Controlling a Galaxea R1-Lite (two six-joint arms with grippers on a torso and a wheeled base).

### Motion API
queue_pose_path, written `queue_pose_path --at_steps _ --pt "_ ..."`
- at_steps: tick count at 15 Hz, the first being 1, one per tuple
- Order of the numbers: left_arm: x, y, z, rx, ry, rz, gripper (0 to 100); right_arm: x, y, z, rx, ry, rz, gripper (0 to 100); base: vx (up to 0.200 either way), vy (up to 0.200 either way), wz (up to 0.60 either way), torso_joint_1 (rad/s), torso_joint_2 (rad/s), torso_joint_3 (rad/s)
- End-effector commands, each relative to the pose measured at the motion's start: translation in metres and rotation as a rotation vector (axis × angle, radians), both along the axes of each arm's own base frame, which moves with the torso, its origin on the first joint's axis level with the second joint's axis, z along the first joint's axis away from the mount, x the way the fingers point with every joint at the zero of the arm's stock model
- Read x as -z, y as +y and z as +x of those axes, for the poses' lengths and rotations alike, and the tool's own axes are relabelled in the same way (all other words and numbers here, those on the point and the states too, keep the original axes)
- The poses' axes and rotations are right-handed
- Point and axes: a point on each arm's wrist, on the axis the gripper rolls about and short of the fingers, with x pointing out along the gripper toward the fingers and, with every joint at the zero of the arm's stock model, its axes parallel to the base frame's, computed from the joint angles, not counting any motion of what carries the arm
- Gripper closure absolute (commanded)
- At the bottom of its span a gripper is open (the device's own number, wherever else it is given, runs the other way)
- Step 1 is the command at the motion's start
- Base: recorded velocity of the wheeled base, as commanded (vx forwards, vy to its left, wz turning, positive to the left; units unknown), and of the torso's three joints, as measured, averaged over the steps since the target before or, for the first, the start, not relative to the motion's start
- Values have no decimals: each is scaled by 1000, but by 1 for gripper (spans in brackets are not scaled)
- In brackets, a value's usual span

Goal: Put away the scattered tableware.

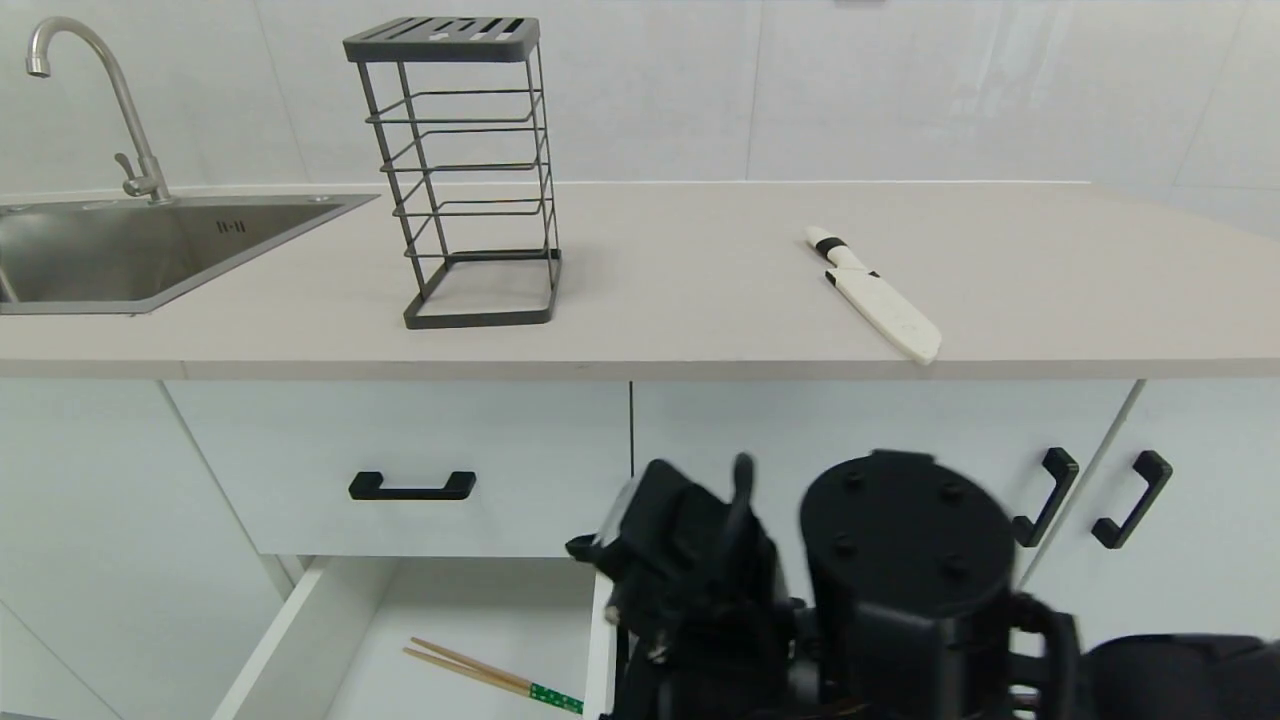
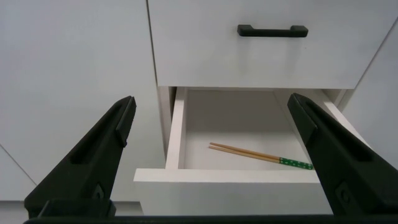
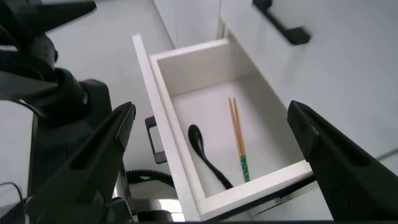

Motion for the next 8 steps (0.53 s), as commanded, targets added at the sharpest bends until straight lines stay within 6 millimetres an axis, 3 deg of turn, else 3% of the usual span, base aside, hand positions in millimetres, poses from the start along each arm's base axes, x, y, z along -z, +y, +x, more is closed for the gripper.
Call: queue_pose_path --at_steps 1,5,8 --pt "0 0 0 0 2 0 0 -40 -50 -8 50 -66 125 0 0 0 0 0 0 0" --pt "0 0 0 0 2 0 0 -56 -112 -26 97 -112 197 0 0 0 0 0 0 0" --pt "0 0 0 0 1 0 0 -64 -143 -32 137 -155 249 0 0 0 0 0 0 0"
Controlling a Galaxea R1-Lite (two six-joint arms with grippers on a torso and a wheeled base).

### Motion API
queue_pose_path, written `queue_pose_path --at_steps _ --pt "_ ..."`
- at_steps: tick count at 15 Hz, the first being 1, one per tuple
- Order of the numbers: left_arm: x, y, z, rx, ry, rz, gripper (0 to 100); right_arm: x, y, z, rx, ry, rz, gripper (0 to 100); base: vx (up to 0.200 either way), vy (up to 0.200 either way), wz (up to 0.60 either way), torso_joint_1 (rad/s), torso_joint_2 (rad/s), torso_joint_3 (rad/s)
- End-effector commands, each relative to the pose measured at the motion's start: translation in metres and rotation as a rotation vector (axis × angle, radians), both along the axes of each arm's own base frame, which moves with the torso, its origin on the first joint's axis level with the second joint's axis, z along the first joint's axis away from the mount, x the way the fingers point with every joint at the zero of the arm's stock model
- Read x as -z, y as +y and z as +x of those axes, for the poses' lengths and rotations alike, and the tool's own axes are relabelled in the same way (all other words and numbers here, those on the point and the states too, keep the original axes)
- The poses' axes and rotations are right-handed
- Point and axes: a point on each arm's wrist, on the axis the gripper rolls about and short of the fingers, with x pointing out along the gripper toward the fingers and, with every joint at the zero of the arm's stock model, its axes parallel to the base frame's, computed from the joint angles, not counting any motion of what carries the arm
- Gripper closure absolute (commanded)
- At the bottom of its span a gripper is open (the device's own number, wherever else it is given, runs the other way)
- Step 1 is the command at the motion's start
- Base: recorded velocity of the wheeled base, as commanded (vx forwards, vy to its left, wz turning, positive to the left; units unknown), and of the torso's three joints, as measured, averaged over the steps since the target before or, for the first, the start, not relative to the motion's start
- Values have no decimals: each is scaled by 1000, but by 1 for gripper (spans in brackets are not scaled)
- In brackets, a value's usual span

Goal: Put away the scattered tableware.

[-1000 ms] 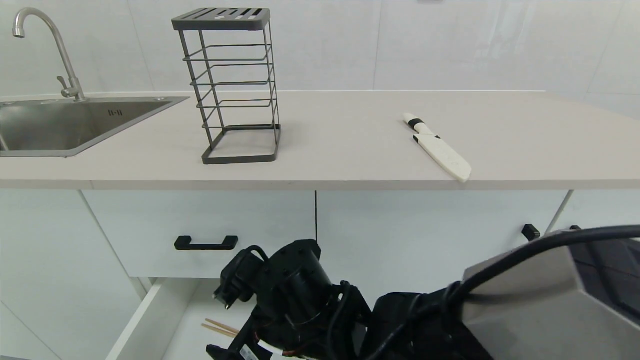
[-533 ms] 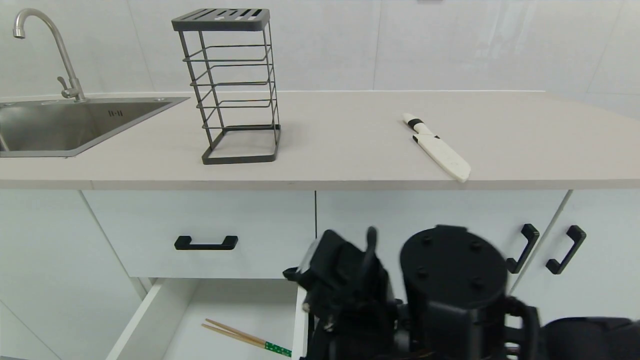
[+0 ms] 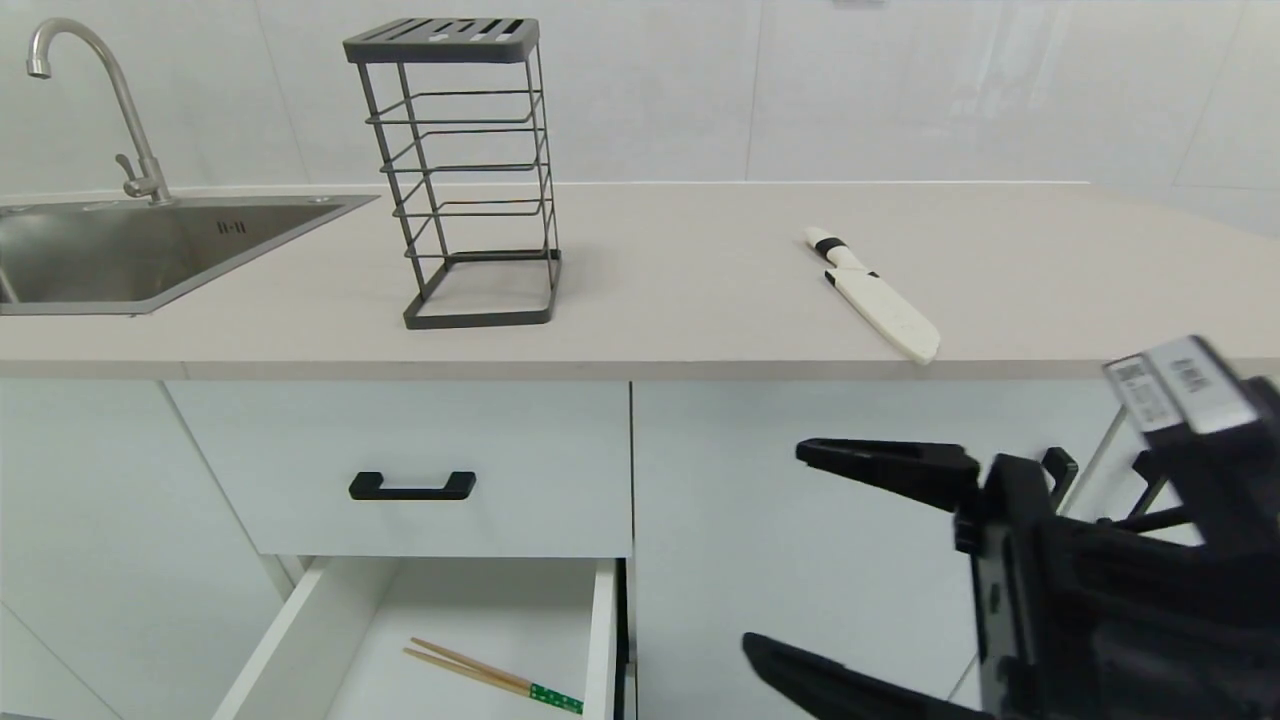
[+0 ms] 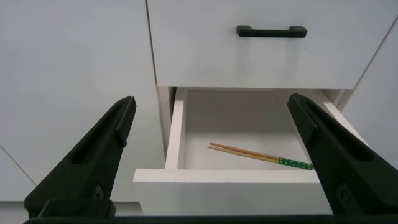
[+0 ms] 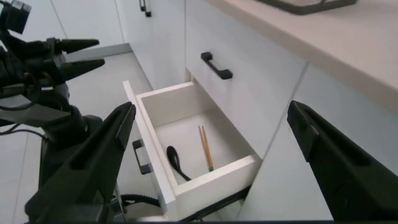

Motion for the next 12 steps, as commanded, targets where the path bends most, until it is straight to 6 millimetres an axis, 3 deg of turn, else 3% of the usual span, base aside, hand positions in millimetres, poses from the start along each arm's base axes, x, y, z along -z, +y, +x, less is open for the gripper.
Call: queue_pose_path --at_steps 1,4,5,7,10,12 --pt "0 0 0 0 0 -1 0 -17 -45 -16 68 -85 95 0 0 0 0 0 0 0" --pt "0 0 0 0 0 -1 0 -22 -90 -27 167 -256 104 0 0 0 0 0 0 0" --pt "0 0 0 0 0 -1 0 -14 -118 -43 253 -372 78 0 0 0 0 0 0 0" --pt "0 0 0 0 2 -1 0 8 -150 -83 422 -527 67 0 0 0 0 0 0 0" --pt "0 0 0 0 0 -1 0 27 -162 -135 669 -761 80 0 0 0 0 0 0 0" --pt "0 0 0 0 0 -1 0 39 -160 -146 772 -796 55 0 0 0 0 0 0 0"
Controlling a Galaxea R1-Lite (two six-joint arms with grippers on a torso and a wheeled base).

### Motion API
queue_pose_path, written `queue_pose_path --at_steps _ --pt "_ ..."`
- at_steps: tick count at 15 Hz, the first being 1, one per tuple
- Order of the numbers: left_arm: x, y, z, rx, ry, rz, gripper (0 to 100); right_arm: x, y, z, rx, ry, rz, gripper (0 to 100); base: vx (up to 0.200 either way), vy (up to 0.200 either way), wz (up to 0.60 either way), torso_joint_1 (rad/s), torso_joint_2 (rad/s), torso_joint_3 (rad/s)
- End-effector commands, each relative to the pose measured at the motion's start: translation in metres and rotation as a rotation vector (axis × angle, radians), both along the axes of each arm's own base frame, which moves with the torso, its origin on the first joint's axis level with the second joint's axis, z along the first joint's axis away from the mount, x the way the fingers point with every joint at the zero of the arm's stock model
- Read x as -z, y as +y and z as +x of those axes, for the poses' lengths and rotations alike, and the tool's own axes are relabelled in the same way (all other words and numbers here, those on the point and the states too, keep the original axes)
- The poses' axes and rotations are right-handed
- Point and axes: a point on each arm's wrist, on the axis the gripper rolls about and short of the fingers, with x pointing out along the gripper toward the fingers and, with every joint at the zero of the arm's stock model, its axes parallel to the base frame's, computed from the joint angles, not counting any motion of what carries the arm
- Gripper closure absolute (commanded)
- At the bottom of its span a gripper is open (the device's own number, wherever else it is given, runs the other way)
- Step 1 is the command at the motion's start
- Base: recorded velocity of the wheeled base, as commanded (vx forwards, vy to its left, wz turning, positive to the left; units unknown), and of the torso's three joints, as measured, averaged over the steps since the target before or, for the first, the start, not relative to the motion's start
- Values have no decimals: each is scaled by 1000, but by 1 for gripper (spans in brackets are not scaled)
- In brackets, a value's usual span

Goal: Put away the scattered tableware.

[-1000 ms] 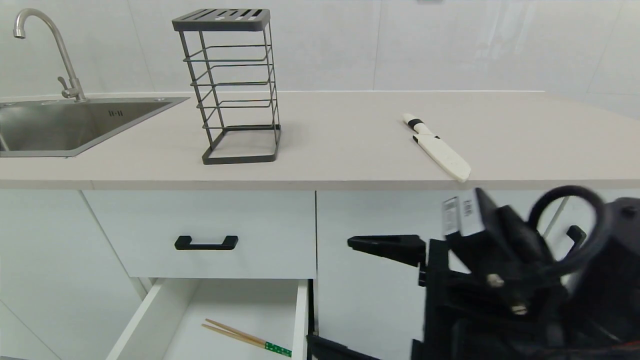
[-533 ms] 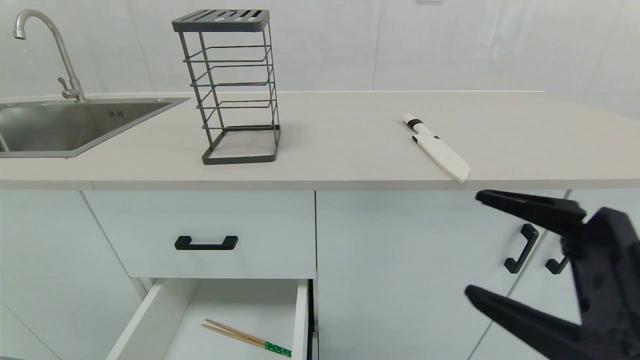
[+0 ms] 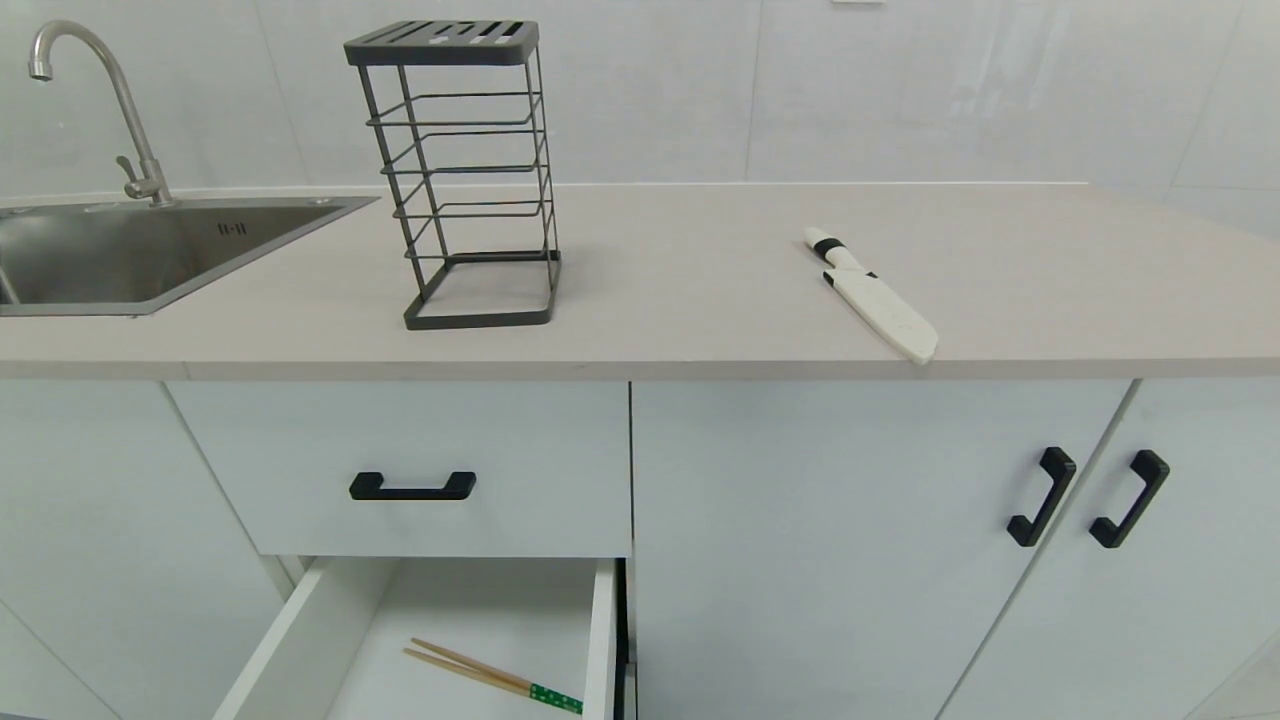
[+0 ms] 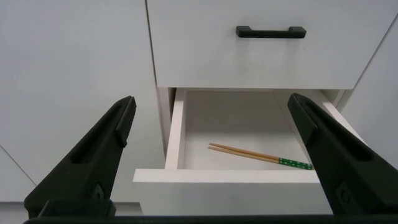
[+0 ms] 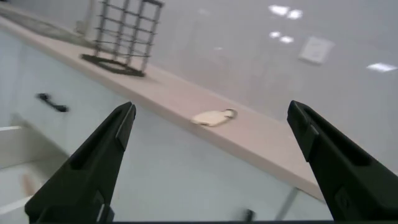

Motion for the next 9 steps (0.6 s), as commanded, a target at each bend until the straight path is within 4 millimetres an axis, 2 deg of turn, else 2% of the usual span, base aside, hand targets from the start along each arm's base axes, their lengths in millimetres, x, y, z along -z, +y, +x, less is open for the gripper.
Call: queue_pose_path --at_steps 1,2,4,7,9 --pt "0 0 0 0 1 1 0 44 1 -35 209 -126 -4 0 0 0 0 0 0 0" --pt "0 0 0 0 2 2 0 54 2 -40 231 -102 0 0 0 0 0 0 0 0" --pt "0 0 0 -4 1 -1 0 54 1 -38 258 -76 54 0 0 0 0 0 0 0" --pt "0 0 0 -4 1 -5 0 85 -6 -26 464 293 268 0 0 0 0 0 0 0" --pt "0 0 0 -6 1 -10 0 98 -6 -24 482 423 262 0 0 0 0 0 0 0"
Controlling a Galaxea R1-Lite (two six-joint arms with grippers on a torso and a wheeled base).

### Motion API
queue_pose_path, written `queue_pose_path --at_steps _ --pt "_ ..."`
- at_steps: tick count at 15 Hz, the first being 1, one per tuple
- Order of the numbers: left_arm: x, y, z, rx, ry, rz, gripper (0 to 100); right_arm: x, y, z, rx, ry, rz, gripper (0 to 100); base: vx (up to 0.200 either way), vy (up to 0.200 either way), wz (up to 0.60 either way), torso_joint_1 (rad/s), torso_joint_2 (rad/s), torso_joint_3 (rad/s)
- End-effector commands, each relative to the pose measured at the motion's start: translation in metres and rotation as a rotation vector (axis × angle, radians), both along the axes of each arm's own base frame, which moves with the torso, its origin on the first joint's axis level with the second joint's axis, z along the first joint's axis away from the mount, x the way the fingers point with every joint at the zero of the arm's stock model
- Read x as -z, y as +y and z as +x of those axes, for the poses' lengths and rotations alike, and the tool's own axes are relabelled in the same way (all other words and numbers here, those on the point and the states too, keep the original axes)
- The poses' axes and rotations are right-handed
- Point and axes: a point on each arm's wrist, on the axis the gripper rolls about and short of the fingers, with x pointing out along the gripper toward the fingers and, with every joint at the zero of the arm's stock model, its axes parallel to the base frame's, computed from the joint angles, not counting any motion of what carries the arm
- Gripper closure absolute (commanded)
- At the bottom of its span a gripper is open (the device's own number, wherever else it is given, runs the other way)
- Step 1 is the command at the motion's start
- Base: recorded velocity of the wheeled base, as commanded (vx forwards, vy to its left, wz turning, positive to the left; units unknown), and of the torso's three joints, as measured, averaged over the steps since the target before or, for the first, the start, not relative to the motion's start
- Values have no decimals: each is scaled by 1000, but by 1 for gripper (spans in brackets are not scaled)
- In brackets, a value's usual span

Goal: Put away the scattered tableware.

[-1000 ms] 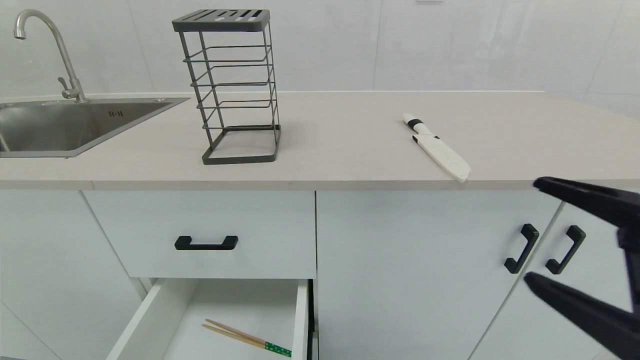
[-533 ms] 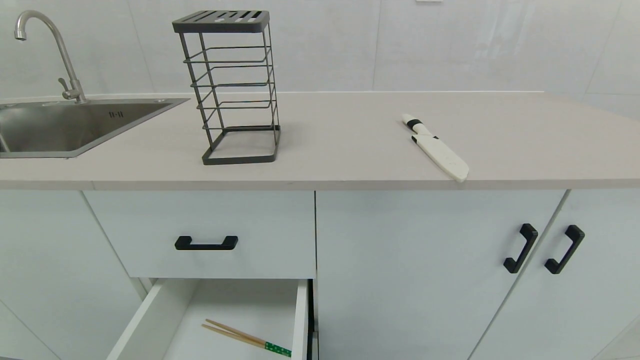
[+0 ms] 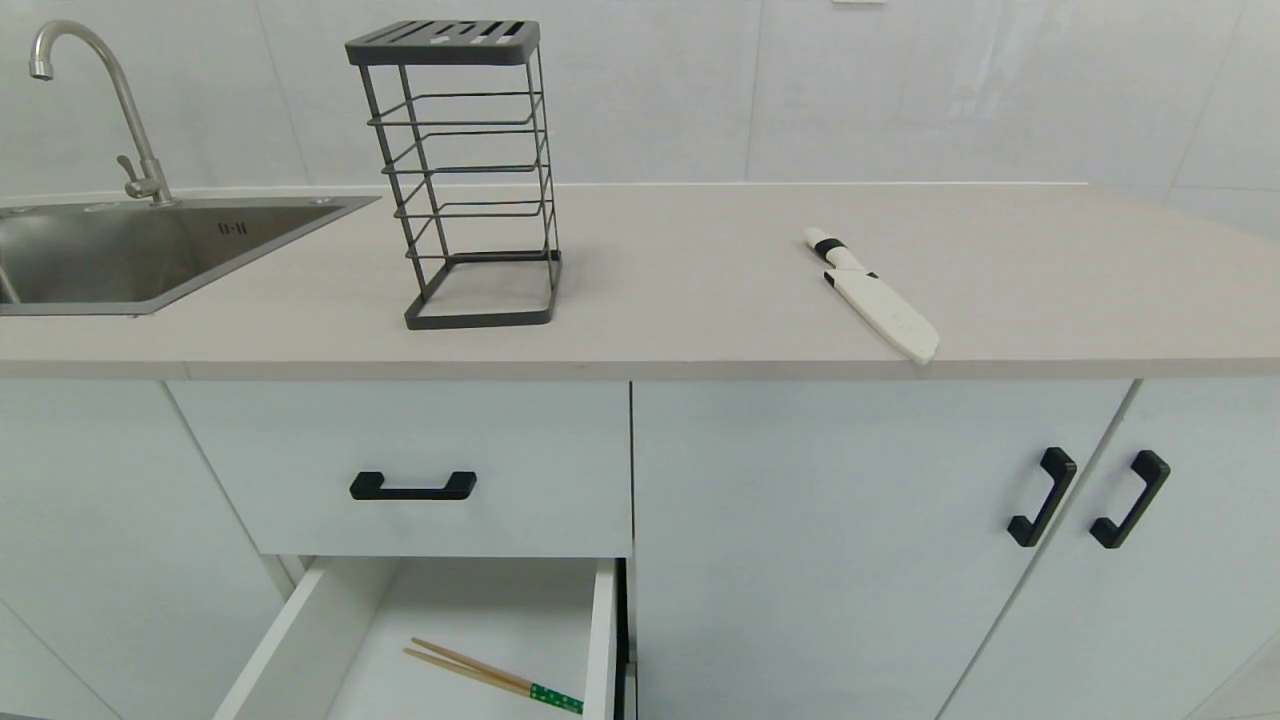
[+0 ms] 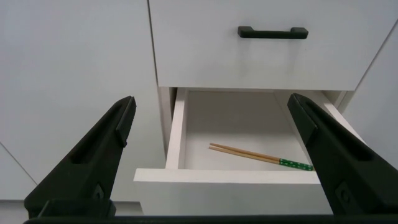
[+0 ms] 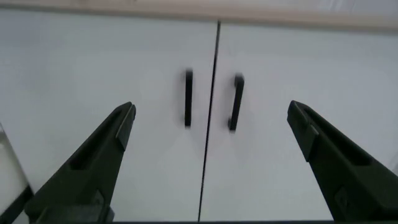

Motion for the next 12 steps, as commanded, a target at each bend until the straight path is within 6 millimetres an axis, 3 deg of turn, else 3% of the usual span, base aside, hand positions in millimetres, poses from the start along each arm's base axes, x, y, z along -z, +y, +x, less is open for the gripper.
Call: queue_pose_path --at_steps 1,3,5,7,10,12 --pt "0 0 0 0 2 -2 0 9 0 0 13 83 20 0 0 0 0 0 0 0" --pt "0 0 0 0 2 -3 0 11 0 0 20 101 20 0 0 0 0 0 0 0" --pt "0 0 0 -2 1 -28 0 17 -3 0 140 152 36 0 0 0 0 0 0 0" --pt "0 0 0 -2 -1 -33 0 16 -3 0 121 150 39 0 0 0 0 0 0 0" --pt "0 0 0 -2 -1 -33 0 16 -2 0 111 149 37 0 0 -200 0 5 1 1" --pt "0 0 0 -2 -1 -33 0 16 -2 0 111 149 37 0 0 0 0 0 0 0"
